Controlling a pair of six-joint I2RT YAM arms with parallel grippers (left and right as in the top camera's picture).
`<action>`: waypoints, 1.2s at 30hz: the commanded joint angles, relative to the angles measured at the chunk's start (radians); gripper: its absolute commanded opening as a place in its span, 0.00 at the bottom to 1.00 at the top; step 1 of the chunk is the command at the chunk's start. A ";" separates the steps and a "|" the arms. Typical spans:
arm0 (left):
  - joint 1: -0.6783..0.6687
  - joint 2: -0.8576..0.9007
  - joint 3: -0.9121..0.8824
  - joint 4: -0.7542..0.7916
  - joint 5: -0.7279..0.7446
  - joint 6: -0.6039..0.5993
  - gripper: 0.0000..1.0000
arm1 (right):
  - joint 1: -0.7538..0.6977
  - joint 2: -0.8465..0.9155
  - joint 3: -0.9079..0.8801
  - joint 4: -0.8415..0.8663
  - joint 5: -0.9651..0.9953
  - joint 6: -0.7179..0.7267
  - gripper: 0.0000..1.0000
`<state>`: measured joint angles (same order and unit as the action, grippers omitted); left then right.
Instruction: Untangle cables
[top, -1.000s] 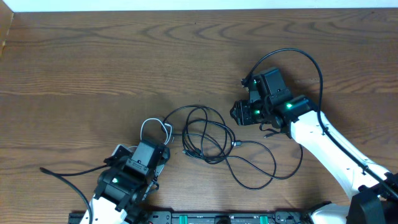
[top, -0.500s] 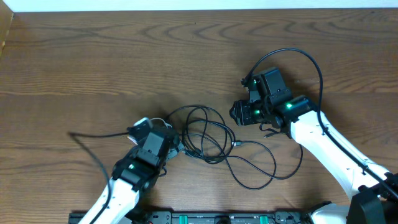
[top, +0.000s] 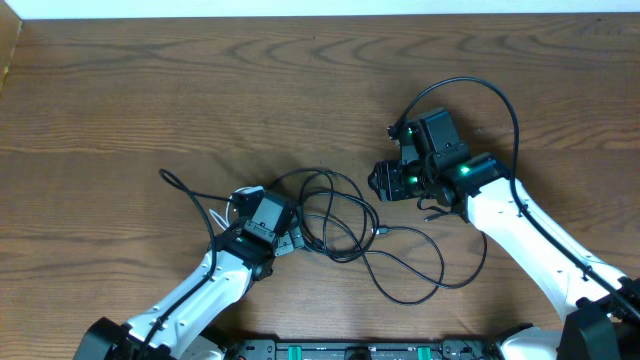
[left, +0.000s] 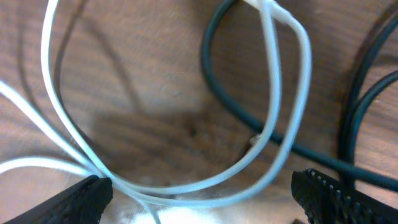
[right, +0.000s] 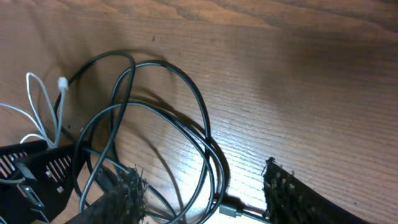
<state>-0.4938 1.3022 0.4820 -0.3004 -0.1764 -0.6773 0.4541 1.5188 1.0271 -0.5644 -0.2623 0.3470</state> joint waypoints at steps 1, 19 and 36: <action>-0.002 0.004 0.003 0.017 -0.025 0.077 0.99 | 0.006 0.006 -0.002 0.000 0.027 -0.015 0.60; -0.002 0.011 0.003 0.101 -0.158 0.045 0.90 | 0.006 0.006 -0.003 0.003 0.027 -0.015 0.62; -0.002 0.162 0.004 0.242 -0.185 0.053 0.52 | 0.006 0.006 -0.010 0.002 0.028 -0.015 0.63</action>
<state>-0.4950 1.4586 0.4828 -0.0513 -0.3347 -0.6327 0.4541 1.5192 1.0256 -0.5621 -0.2443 0.3470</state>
